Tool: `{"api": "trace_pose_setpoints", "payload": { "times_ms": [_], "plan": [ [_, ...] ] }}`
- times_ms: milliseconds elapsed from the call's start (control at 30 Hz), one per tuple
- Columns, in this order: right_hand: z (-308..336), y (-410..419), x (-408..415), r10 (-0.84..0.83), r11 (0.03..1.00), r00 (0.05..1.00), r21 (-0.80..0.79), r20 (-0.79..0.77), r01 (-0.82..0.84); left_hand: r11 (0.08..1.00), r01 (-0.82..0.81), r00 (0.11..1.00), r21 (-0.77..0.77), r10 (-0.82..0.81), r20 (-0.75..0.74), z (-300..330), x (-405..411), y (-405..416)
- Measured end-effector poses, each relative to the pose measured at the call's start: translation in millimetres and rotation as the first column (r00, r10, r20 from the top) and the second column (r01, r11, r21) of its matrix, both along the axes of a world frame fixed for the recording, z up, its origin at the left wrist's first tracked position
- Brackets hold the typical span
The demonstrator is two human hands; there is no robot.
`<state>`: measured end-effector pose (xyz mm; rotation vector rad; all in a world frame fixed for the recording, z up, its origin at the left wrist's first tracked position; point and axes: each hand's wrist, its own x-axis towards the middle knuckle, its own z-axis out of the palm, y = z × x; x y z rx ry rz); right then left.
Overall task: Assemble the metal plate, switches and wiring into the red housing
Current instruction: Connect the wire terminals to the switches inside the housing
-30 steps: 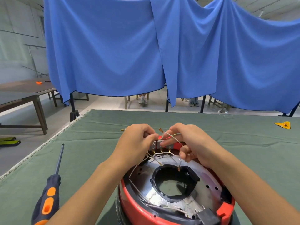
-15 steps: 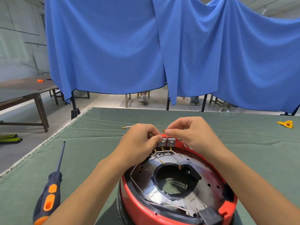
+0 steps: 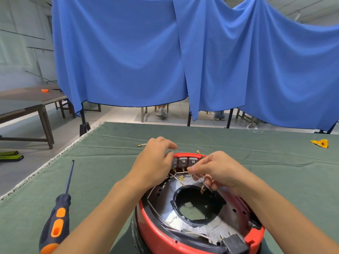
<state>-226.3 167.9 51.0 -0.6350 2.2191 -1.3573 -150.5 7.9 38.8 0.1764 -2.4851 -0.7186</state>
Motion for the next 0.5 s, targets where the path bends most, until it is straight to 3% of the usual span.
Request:
{"api": "trace_pose_setpoints", "payload": {
  "times_ms": [167, 500],
  "plan": [
    [-1.0, -3.0, 3.0, -0.092, 0.996, 0.991, 0.016, 0.094, 0.091, 0.999, -0.023, 0.986, -0.044, 0.030, 0.165, 0.6, 0.1, 2.3],
    [-6.2, -21.8, 8.5, -0.282, 0.954, 0.959, 0.098, -0.034, 0.284, 0.998, -0.042, 0.981, -0.043, 0.049, 0.190, 3.6, 4.5, 4.7]
  ]
}}
